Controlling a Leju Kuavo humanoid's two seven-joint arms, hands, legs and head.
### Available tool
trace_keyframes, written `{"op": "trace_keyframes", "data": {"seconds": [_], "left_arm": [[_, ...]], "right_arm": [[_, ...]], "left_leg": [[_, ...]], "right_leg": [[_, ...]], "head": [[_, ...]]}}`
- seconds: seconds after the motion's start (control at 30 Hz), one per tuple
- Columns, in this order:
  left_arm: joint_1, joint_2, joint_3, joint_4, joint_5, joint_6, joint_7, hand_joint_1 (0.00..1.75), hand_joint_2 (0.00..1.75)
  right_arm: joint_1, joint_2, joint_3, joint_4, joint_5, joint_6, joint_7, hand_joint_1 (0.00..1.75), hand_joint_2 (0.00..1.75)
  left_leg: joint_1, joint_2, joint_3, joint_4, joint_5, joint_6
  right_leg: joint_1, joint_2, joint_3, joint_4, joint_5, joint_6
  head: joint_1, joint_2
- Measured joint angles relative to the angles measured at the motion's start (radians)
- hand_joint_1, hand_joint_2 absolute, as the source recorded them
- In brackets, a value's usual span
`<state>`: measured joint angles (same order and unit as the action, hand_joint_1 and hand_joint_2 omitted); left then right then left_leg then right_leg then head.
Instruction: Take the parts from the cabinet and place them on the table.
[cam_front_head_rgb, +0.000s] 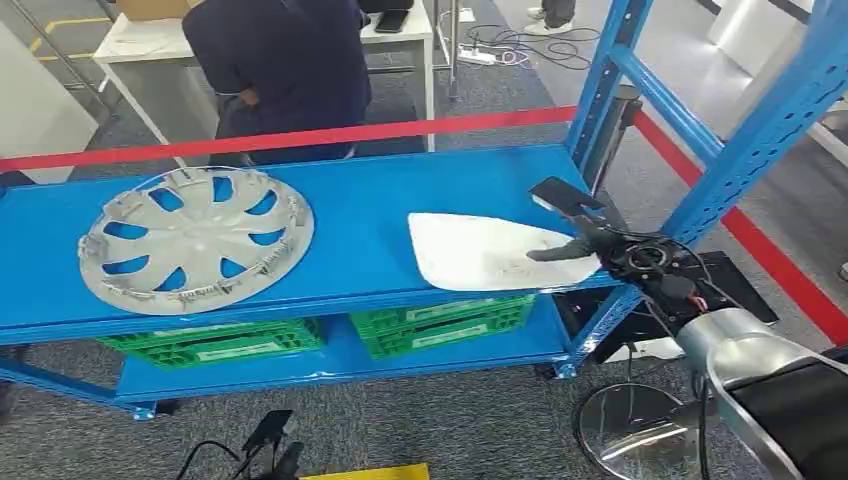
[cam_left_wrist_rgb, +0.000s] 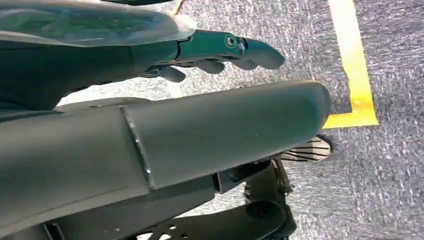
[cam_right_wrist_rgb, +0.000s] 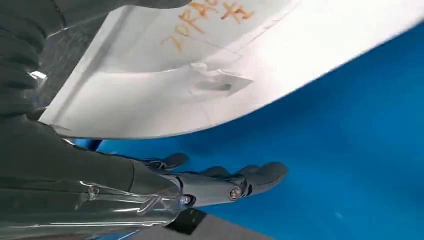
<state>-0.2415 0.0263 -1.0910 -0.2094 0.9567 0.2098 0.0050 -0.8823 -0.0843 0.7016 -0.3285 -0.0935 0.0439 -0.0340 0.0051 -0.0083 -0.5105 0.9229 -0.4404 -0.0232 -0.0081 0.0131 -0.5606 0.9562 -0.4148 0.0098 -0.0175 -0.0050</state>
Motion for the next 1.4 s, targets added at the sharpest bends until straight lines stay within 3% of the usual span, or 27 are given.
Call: {"op": "trace_keyframes", "data": {"seconds": [0.2, 0.23, 0.5, 1.4], "left_arm": [[0.000, 0.000, 0.000, 0.000, 0.000, 0.000, 0.000, 0.00, 0.00], [0.000, 0.000, 0.000, 0.000, 0.000, -0.001, 0.000, 0.00, 0.00], [0.000, 0.000, 0.000, 0.000, 0.000, -0.005, 0.000, 0.00, 0.00], [-0.001, 0.000, -0.002, 0.000, 0.000, -0.005, 0.000, 0.00, 0.00]], "right_arm": [[0.002, -0.005, -0.030, 0.000, -0.001, 0.002, 0.000, 0.00, 1.75], [0.003, -0.005, -0.034, 0.001, -0.001, 0.002, -0.001, 1.75, 1.75], [0.009, -0.005, -0.054, 0.003, -0.022, -0.023, -0.030, 1.75, 1.75], [0.010, -0.006, -0.065, 0.006, -0.055, -0.024, -0.033, 1.75, 1.75]], "left_leg": [[0.000, 0.000, 0.000, 0.000, 0.000, 0.000], [0.000, 0.000, 0.000, 0.000, 0.000, 0.000], [0.000, 0.000, 0.000, 0.000, 0.000, 0.000], [0.000, 0.000, 0.000, 0.000, 0.000, 0.000]], "right_leg": [[0.000, 0.000, 0.000, 0.000, 0.000, 0.000], [0.000, 0.000, 0.000, 0.000, 0.000, 0.000], [0.000, 0.000, 0.000, 0.000, 0.000, 0.000], [0.000, 0.000, 0.000, 0.000, 0.000, 0.000]], "head": [[0.000, 0.000], [0.000, 0.000], [0.000, 0.000], [0.000, 0.000]]}}
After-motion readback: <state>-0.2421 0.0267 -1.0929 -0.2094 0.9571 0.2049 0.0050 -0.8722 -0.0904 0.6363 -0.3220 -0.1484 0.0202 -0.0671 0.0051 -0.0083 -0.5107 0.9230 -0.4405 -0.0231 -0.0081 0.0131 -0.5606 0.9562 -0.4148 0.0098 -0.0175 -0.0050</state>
